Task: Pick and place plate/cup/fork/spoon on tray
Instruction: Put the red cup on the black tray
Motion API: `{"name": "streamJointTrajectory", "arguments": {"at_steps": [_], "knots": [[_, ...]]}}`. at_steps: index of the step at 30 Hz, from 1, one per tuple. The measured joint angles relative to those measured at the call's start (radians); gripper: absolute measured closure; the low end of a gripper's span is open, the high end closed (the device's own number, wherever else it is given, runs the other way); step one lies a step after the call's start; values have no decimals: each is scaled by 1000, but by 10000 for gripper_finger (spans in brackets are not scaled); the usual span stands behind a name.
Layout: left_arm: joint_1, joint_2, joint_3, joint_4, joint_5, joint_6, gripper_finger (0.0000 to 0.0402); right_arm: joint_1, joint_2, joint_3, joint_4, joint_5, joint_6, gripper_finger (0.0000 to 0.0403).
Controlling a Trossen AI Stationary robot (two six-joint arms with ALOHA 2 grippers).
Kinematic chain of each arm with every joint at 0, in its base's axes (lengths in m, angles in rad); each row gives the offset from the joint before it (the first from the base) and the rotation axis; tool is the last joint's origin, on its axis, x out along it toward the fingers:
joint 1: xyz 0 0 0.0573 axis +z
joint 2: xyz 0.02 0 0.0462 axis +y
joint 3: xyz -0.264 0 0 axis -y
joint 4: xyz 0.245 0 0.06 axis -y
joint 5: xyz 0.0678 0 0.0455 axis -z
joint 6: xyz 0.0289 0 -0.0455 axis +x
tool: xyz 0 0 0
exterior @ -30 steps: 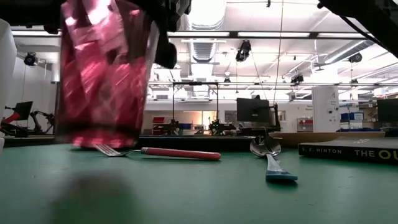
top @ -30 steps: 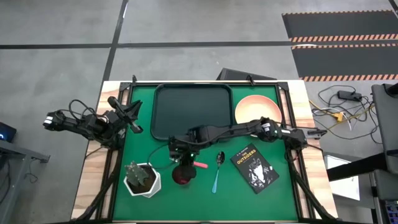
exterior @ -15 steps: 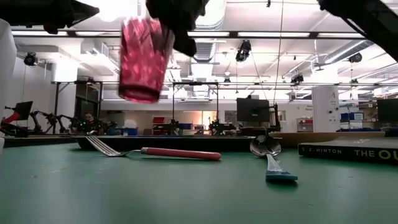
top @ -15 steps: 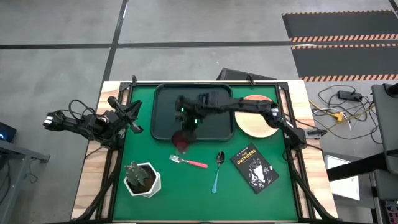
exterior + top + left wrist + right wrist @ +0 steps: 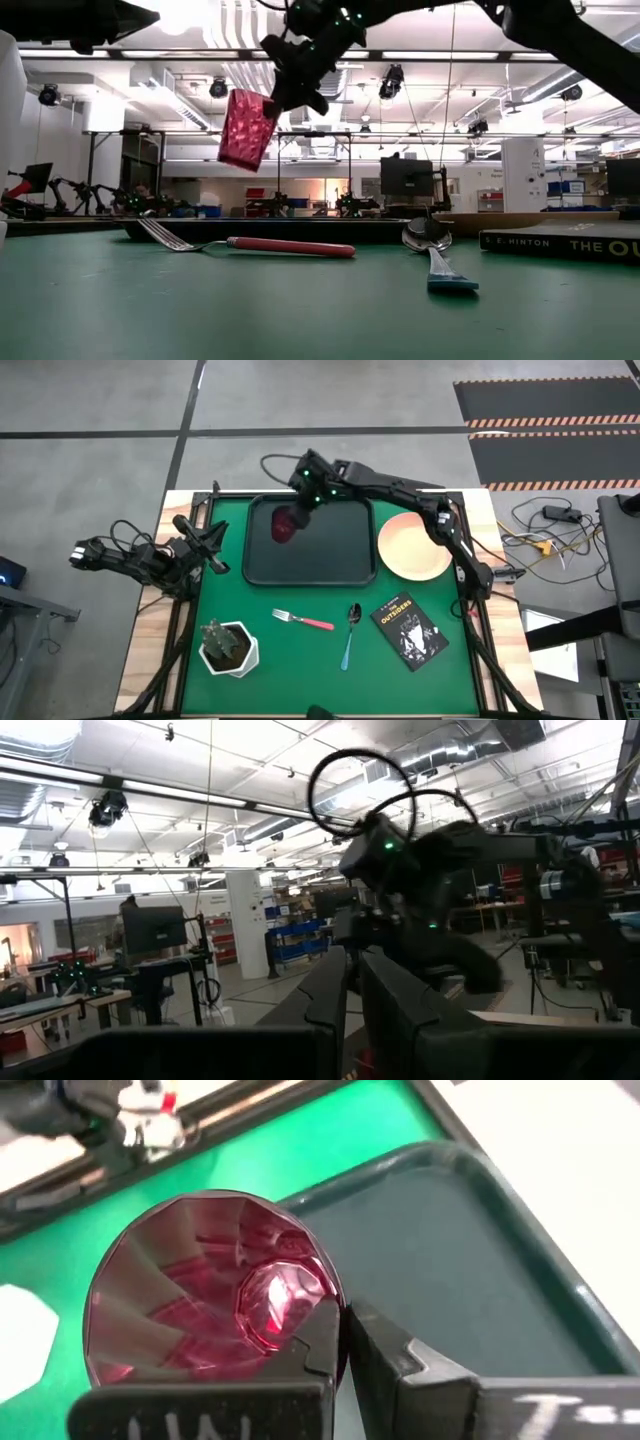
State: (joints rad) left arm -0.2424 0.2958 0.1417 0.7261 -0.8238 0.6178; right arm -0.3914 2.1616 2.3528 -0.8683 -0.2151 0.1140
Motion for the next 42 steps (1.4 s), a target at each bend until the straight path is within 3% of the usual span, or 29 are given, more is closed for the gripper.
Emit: {"name": "streamJointTrajectory", "arguments": {"at_steps": [13,23,35,42], "knots": [[0,-4,1,60,0,79,386,-55,100,-1,220,-80,-20,394],[1,-4,3,101,0,157,386,-111,100,-3,178,-71,-35,394],[1,-2,0,133,0,201,386,-113,100,-80,119,181,-63,394],[1,-2,0,133,0,201,386,-118,100,-125,143,191,-46,389]]}}
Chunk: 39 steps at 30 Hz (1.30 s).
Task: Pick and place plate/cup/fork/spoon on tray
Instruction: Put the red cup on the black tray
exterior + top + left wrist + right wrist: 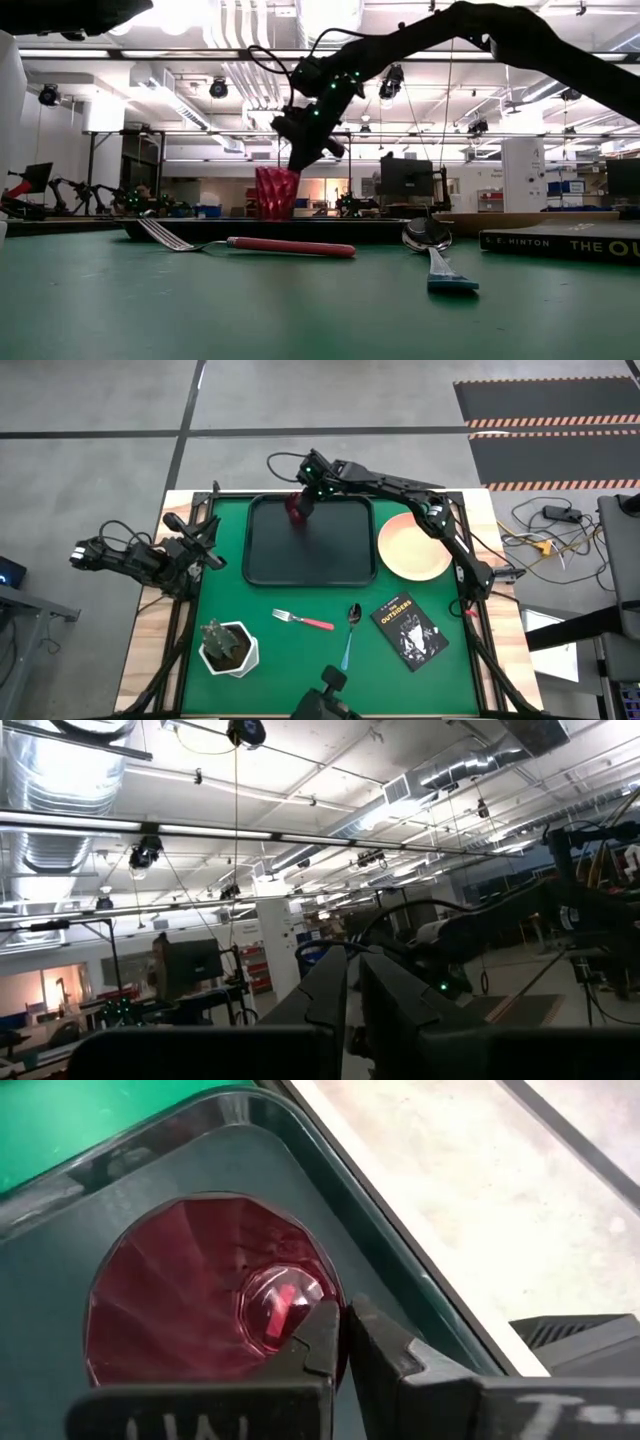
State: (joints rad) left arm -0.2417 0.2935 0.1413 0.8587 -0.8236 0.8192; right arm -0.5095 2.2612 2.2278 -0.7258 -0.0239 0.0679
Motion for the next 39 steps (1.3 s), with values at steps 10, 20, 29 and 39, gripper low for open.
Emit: {"name": "streamJointTrajectory", "arguments": {"at_steps": [10,20,29,39], "knots": [[0,0,-1,0,0,0,386,0,0,-5,10,27,26,314],[0,-1,-1,1,0,0,386,-4,-73,97,-226,25,-13,295],[0,-1,-1,0,-1,0,386,-2,-87,-12,-301,24,-60,372],[0,-2,-1,2,0,0,386,1,-82,-301,172,-65,11,394]]}}
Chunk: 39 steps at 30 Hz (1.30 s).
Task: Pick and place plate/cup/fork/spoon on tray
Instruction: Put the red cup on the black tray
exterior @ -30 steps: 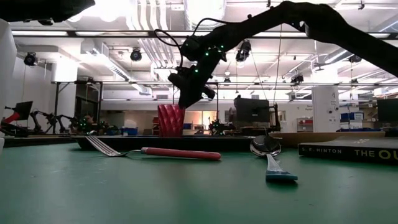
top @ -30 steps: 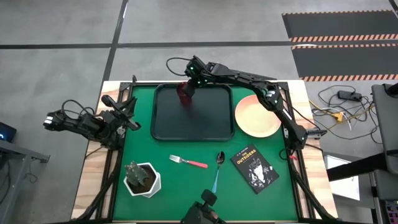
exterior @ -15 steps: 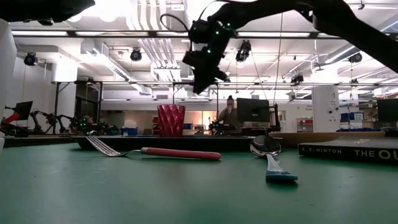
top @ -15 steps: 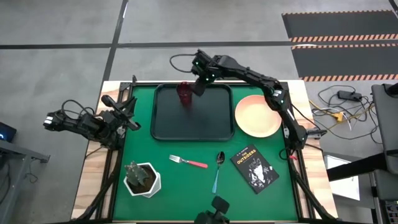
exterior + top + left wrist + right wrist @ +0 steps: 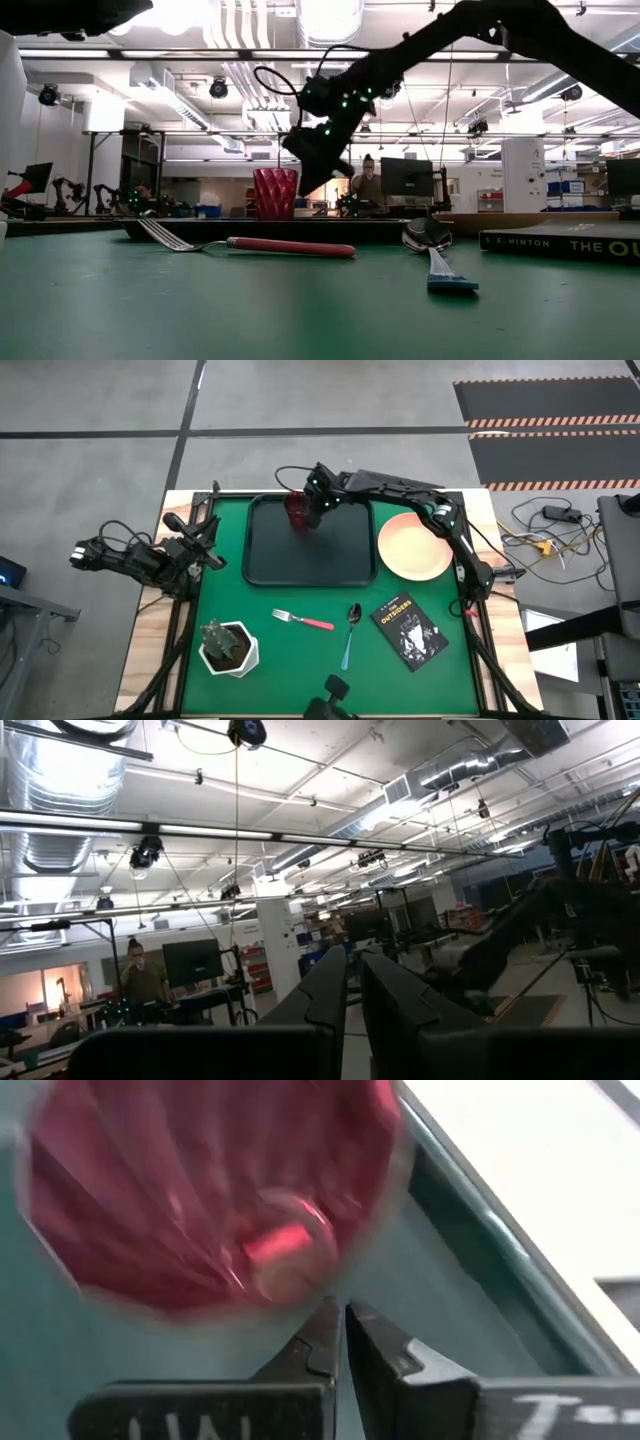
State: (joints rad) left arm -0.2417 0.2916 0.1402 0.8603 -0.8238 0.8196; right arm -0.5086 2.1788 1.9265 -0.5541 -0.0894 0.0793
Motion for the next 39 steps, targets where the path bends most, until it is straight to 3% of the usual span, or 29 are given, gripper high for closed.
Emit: {"name": "streamJointTrajectory", "arguments": {"at_steps": [9,16,19,26,31,34,39], "knots": [[0,0,0,5,0,0,386,19,-1,-164,508,-23,69,394],[0,0,2,22,2,4,386,28,34,-219,699,-28,50,394],[0,0,2,21,2,6,386,38,60,-215,719,-42,55,394],[0,0,2,22,3,7,386,42,48,-194,571,-97,25,394],[0,0,2,22,3,7,386,74,70,-192,640,-174,4,394],[0,1,2,22,3,6,386,88,102,-189,735,-166,-13,394],[0,1,2,22,4,6,386,92,136,-124,777,-68,-25,394]]}}
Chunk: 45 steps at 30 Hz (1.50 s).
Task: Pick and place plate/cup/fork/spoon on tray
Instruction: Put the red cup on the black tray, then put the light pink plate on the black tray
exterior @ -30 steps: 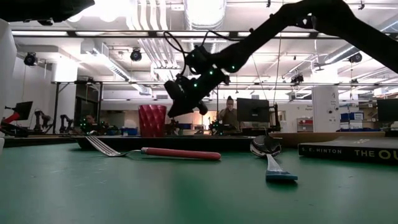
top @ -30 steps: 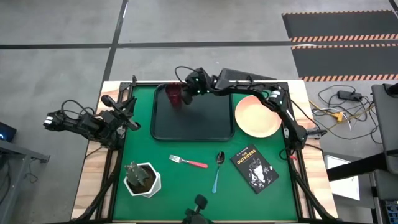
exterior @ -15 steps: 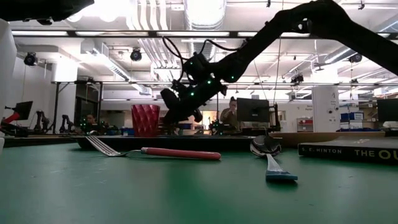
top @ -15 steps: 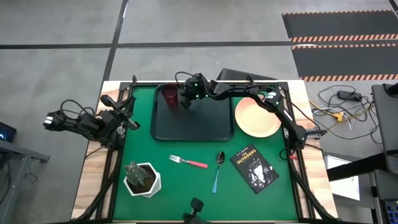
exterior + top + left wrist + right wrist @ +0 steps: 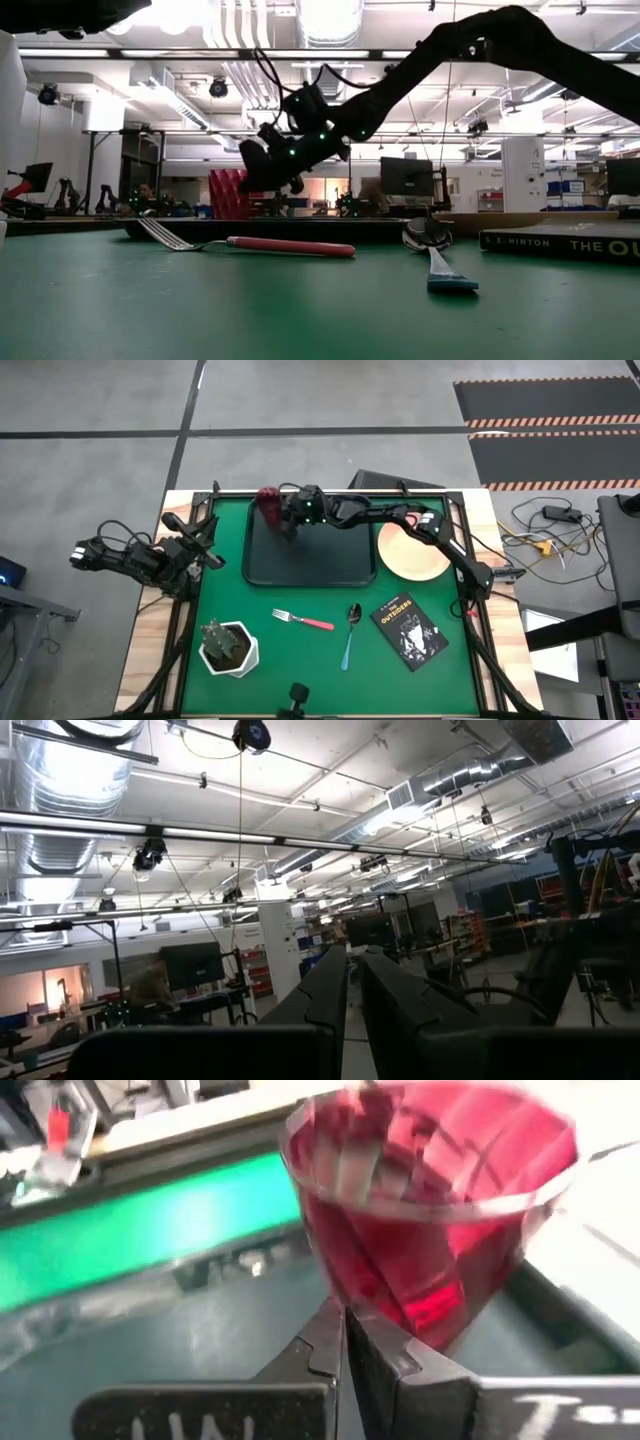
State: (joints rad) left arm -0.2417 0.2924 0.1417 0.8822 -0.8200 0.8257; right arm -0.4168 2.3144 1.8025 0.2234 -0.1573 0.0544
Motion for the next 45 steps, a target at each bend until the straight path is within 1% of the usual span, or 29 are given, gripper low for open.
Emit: {"name": "streamJointTrajectory", "arguments": {"at_steps": [2,5,8,13,18,20,23,25,31,36,40,45], "knots": [[0,0,0,0,0,0,386,-3,11,31,-3,0,0,394],[0,1,0,0,0,0,386,-2,20,80,-80,-6,-3,394],[0,0,0,0,1,0,386,6,20,146,-203,-10,-12,394],[0,0,0,0,1,0,386,31,19,266,-458,-84,-15,394],[0,1,0,0,1,-1,386,75,6,378,-740,-81,-48,394],[0,1,0,-1,1,-4,386,96,-8,402,-822,-78,-55,394],[0,1,0,-1,0,-6,386,127,-46,402,-921,-73,-55,394],[0,1,-1,-1,0,-7,386,146,-78,398,-995,-46,-55,394],[-1,2,-6,-2,-1,-8,386,210,-166,368,-1202,126,-44,394],[-1,1,-13,-2,-2,-8,386,226,-247,281,-1283,145,21,394],[-1,1,-15,-2,-3,-8,386,225,-358,131,-1289,195,80,394],[-1,2,-18,-2,-5,-9,386,214,-540,-125,-1258,294,186,394]]}}
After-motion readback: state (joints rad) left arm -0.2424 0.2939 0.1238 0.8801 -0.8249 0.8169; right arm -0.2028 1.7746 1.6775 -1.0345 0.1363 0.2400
